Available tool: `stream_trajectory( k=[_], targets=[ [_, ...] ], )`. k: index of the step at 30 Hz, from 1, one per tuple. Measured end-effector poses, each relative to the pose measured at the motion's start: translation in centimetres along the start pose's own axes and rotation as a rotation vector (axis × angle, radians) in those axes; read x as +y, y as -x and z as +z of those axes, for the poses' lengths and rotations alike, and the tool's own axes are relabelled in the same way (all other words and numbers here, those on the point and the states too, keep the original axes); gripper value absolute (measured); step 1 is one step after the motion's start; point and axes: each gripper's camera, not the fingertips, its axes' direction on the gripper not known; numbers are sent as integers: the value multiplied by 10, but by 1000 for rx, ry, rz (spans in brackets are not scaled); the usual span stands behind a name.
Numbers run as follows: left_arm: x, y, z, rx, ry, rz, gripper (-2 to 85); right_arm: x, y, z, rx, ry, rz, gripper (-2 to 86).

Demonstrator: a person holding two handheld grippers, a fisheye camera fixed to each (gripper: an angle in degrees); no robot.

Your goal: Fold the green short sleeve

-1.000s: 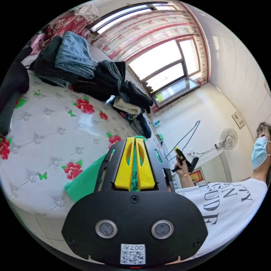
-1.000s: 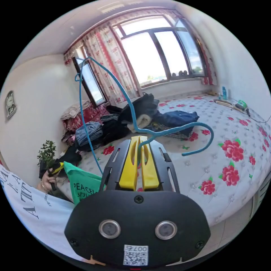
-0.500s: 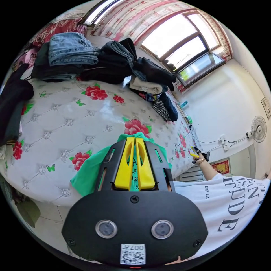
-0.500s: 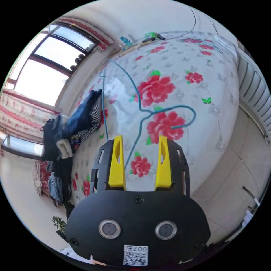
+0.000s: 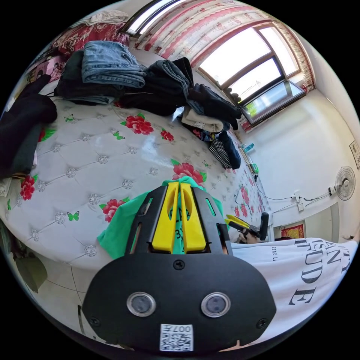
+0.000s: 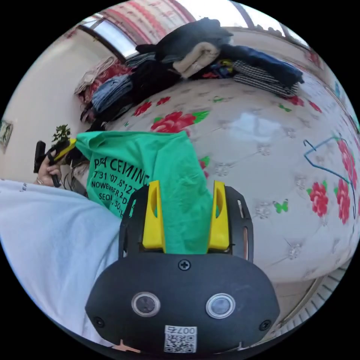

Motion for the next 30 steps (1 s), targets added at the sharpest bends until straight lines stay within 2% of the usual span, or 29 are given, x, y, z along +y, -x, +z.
stream_trajectory(
  k=[4, 5, 8, 13, 15, 18, 21, 23, 25, 27, 30],
  targets=[
    [6, 25, 3, -14, 5, 7, -10, 2, 56, 52, 75, 176, -138, 133],
    [10, 36, 5, -32, 18, 2, -10, 6, 67, 53, 144, 165, -180, 125],
    [18, 62, 11, -65, 56, -8, -10, 9, 86, 54, 116, 216, -262, 81],
    [10, 93, 6, -49, 16, -5, -9, 0, 105, 21, 12, 174, -295, 38],
    [-24, 94, -5, -44, -39, 45, -9, -10, 114, -1, -35, 140, -339, 32],
    [-86, 73, -11, -41, -104, 174, -5, -38, 133, -35, 21, 62, -392, 29],
    [-149, 39, -1, -89, -184, 280, 9, -84, 137, -74, 92, -127, -311, 37],
    [-176, 26, 15, -206, -188, 278, 87, -115, 136, -85, 232, -240, -217, 53],
    [-186, 28, 31, -281, -131, 241, 107, -126, 127, -82, 321, -223, -114, 57],
    [-155, 38, 45, -313, -140, 231, 105, -115, 118, -79, 362, -234, -33, 60],
    [-74, 61, 78, -280, -27, 242, 108, -60, 104, -55, 223, -191, 0, 64]
  ],
)
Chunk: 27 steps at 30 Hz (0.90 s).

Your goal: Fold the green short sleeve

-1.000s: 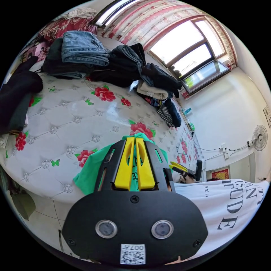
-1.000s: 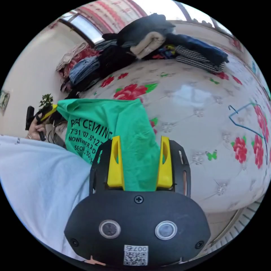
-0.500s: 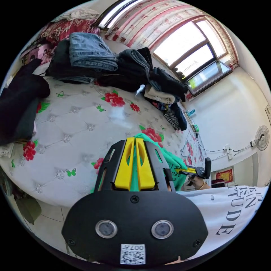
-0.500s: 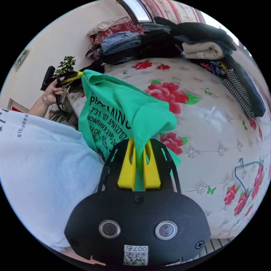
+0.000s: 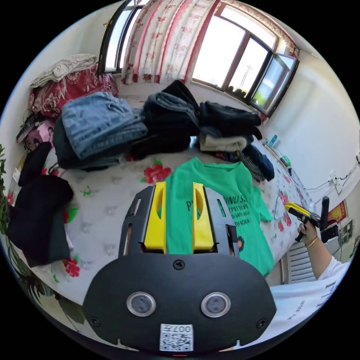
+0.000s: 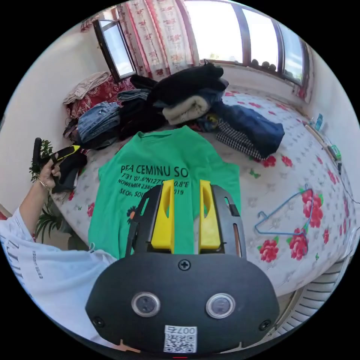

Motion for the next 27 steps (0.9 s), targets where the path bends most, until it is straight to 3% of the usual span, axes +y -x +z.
stream_trajectory(
  k=[6, 8, 9, 12, 17, 23, 27],
  targets=[
    [198, -27, 57, 39, 390, -49, 110, 147, 12, 42, 23, 260, 1, 69],
    [224, -34, 65, 27, 452, -84, 101, 173, 24, 56, 3, 315, 10, 68],
    [227, -41, 60, 4, 390, -63, 87, 176, 28, 62, -10, 337, 5, 66],
    [207, -61, 77, -141, 436, 79, 18, 174, 55, 78, 139, 323, -68, 38],
    [124, -52, 113, -201, 491, 139, -5, 104, 59, 92, 104, 270, -69, 7],
    [6, -24, 33, -242, 150, -69, 35, 31, 41, 47, 83, 64, 91, 15],
    [25, -18, -8, -217, 110, -106, 71, 48, 34, 26, 33, 15, 117, 33]
  ],
)
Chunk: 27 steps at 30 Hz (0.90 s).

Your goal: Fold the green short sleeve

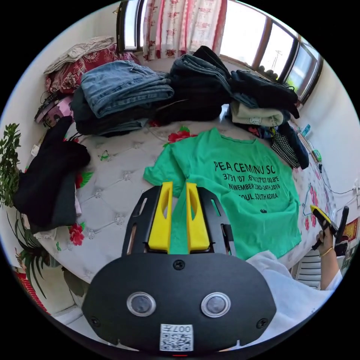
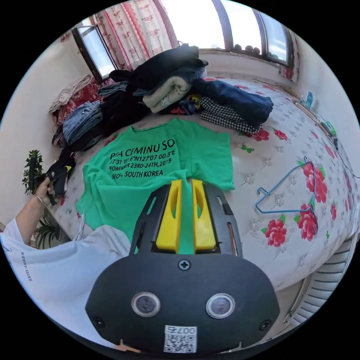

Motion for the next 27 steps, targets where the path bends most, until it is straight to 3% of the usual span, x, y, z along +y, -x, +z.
stream_trajectory(
  k=[6, 9, 12, 15, 17, 21, 23, 27],
  targets=[
    [97, 20, -1, 18, 151, 6, 100, 77, -25, 9, -9, 179, 4, 63],
    [100, 35, 4, 35, 261, -27, 120, 88, -40, 13, -32, 238, 40, 69],
    [100, 14, -5, -86, 274, 160, 75, 90, -35, 19, -11, 278, 21, 56],
    [88, -1, -25, -82, 340, 285, 10, 90, -23, 10, 33, 321, -42, 25],
    [72, 21, -53, 119, 323, 184, 1, 86, -27, -23, -66, 267, -43, 12],
    [42, 107, -178, 630, 44, -54, -6, 73, -67, -118, -415, 22, 74, 4],
    [38, 132, -245, 790, -110, -49, -7, 67, -85, -189, -610, -154, 83, 2],
    [62, 176, -367, 907, -278, -14, -7, 86, -89, -278, -666, -290, -5, 1]
  ],
)
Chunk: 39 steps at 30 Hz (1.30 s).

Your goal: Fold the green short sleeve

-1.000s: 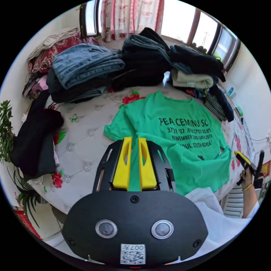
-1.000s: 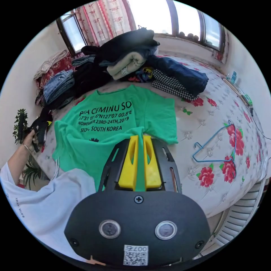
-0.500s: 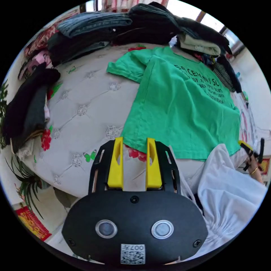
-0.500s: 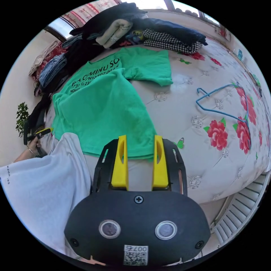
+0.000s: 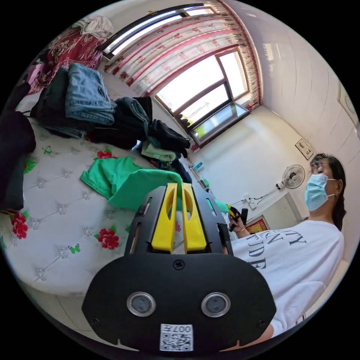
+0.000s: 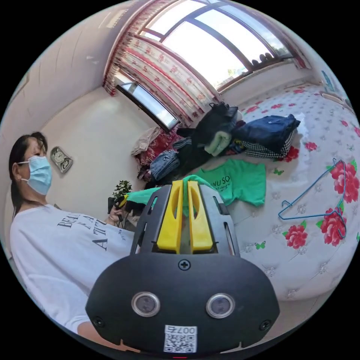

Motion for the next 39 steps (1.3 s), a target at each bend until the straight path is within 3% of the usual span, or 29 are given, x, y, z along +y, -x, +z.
stream_trajectory(
  k=[4, 7, 12, 16, 18, 21, 24, 28, 36, 39],
  targets=[
    [28, -8, -36, -75, 63, -65, -8, 30, 20, -21, 2, 102, 17, -1],
    [39, 34, -34, -42, 59, -235, -7, 37, -11, -1, 19, 175, 165, -2],
    [-47, 101, 20, -47, 7, -416, -8, -18, -69, 59, 27, 138, 301, -3],
    [-162, 24, 16, 32, -117, -215, -7, -117, -17, 36, 46, -123, 132, -3],
    [-211, -55, -25, 110, -236, -1, -7, -143, 27, 6, 27, -225, -20, -3],
    [-220, -133, -80, 153, -282, 226, -7, -146, 90, -45, 43, -307, -305, -2],
    [-183, -173, -116, 112, -246, 362, -7, -110, 118, -76, 22, -306, -462, -2],
    [-105, -159, -125, 76, -126, 330, -7, -35, 101, -90, 5, -201, -404, -2],
    [124, 0, -93, 26, 56, -407, -6, 127, -1, -43, 83, 57, 193, -2],
    [137, 15, -85, 9, 70, -470, -6, 146, -24, -30, 71, 111, 330, -2]
  ],
)
